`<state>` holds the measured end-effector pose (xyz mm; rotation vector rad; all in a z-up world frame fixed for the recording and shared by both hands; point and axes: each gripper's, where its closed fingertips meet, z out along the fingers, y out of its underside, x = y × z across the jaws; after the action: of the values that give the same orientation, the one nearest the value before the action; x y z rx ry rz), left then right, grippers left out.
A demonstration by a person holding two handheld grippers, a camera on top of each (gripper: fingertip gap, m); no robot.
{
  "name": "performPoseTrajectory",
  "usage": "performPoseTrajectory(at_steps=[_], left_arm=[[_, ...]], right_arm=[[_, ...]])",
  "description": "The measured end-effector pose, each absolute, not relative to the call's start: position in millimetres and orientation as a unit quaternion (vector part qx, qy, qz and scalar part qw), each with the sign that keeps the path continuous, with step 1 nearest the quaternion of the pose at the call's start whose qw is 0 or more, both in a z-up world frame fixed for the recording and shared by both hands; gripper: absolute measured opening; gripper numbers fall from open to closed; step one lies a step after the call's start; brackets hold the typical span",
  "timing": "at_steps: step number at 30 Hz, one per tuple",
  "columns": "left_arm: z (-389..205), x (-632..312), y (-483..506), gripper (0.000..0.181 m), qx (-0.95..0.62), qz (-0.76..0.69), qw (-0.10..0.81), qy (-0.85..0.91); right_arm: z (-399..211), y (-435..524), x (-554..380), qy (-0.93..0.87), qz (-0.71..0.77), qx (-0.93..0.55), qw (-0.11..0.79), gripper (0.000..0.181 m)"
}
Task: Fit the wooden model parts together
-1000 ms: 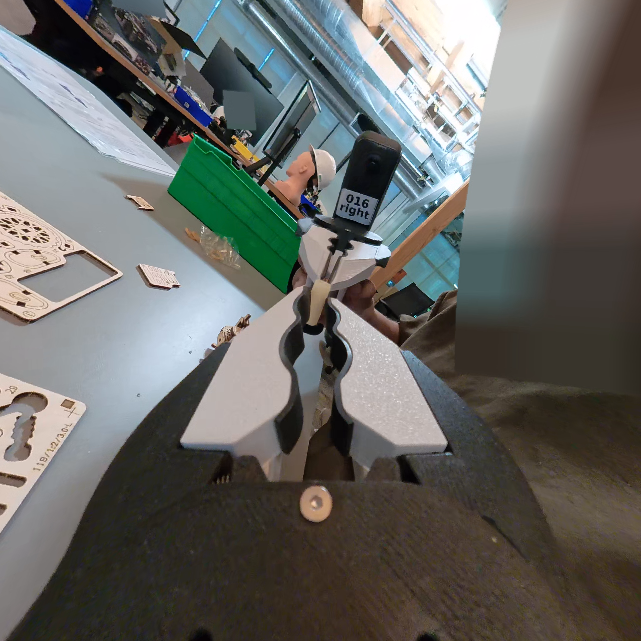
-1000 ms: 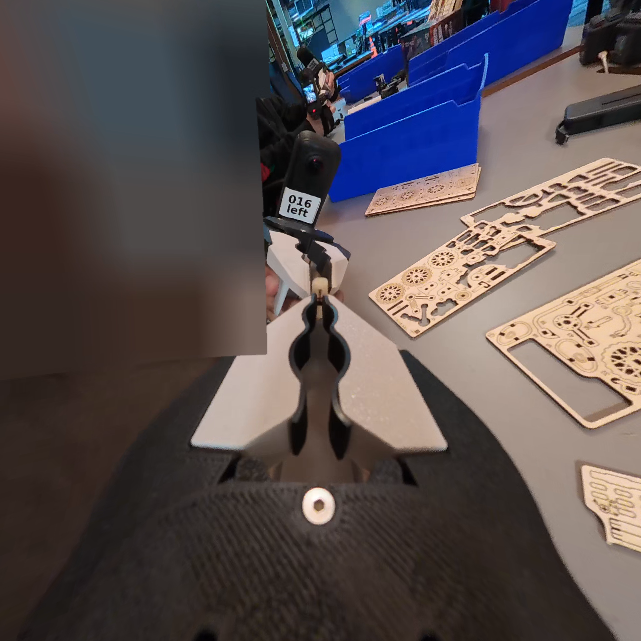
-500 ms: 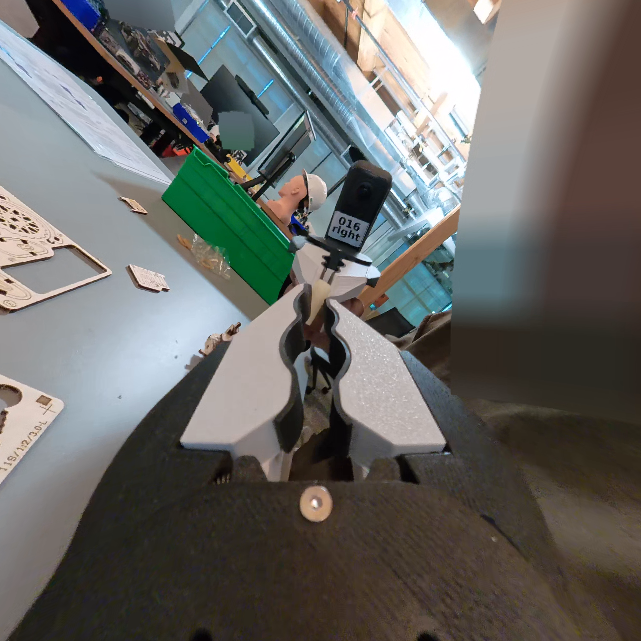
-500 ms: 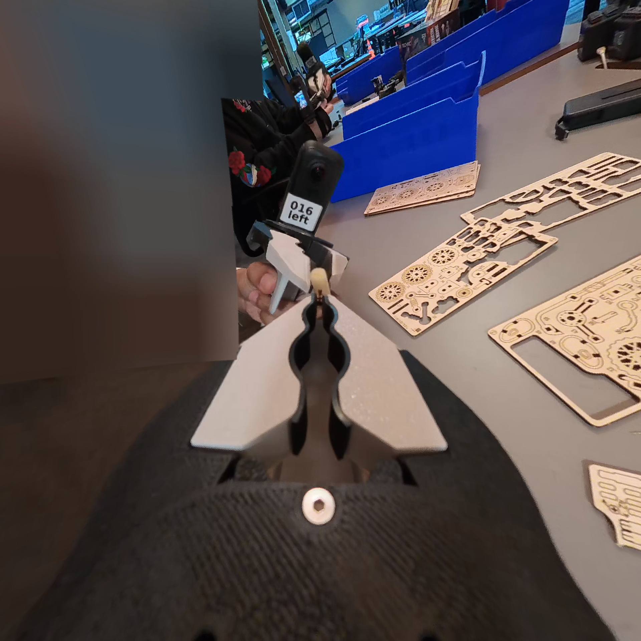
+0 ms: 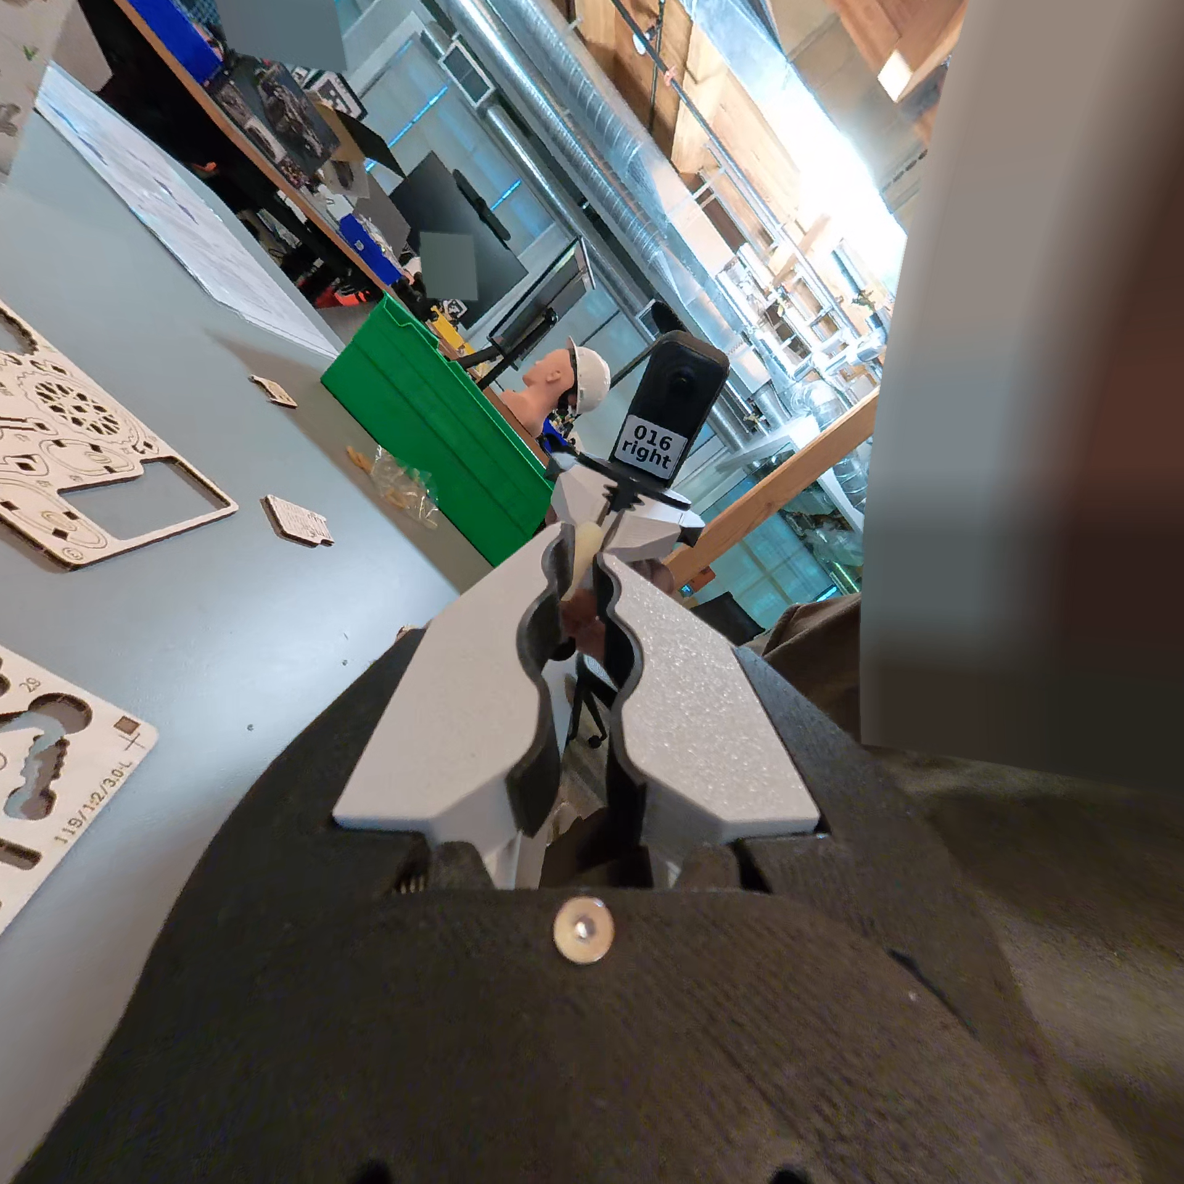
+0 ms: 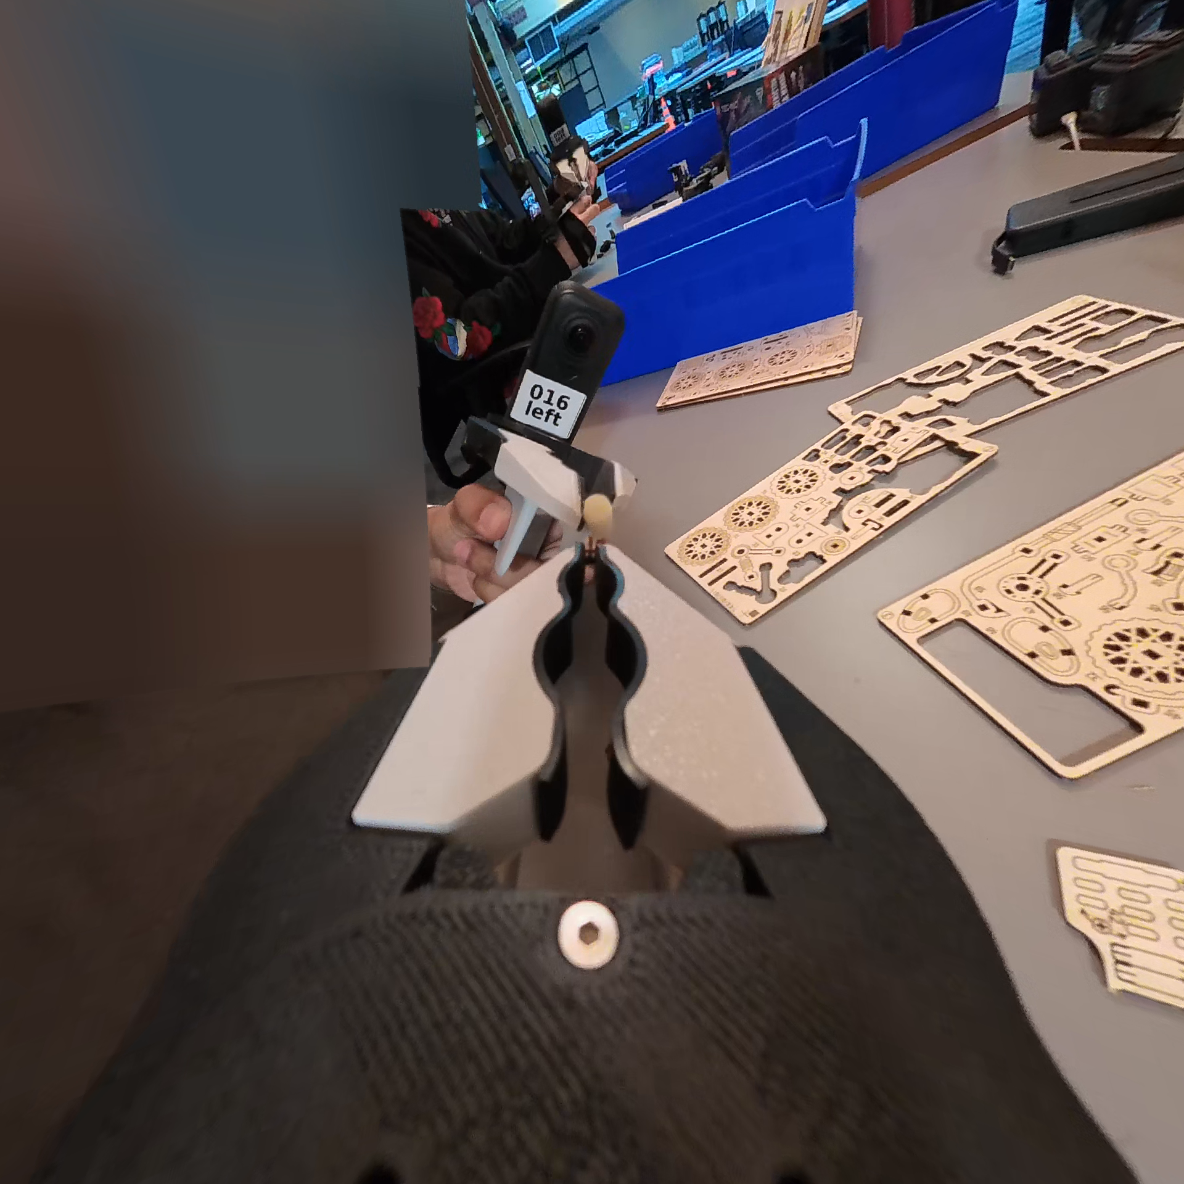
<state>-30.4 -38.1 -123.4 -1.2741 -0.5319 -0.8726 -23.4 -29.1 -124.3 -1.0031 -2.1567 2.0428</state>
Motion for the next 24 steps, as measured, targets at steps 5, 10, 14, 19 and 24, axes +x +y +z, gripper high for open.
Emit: performPoseTrajectory(at_steps=[5, 10, 14, 19, 24], left_arm=[[-137.9, -30.8, -33.7, 0.003, -0.620, -0.346, 0.665, -0.231], [-180.7, -39.7, -28.6, 0.004, -0.751, -0.193, 0.594, -0.214], [-199.5, -45.4, -19.6, 0.005, -0.817, -0.088, 0.540, -0.181], [-219.1, -48.7, 2.6, 0.005, -0.859, -0.062, 0.480, -0.163], [-234.6, -53.1, 24.6, 0.008, -0.882, -0.073, 0.436, -0.164]], right_arm=[[-124.6, -20.0, -28.0, -0.688, 0.648, -0.327, 0.015, 0.001], [-128.3, 4.1, -37.6, -0.688, 0.632, -0.354, 0.042, 0.001], [-140.8, 20.0, -35.6, -0.699, 0.607, -0.374, 0.059, 0.001], [-149.9, 53.3, -21.9, -0.687, 0.595, -0.408, 0.084, 0.001], [-144.7, 71.5, -2.8, -0.638, 0.634, -0.432, 0.067, 0.000]])
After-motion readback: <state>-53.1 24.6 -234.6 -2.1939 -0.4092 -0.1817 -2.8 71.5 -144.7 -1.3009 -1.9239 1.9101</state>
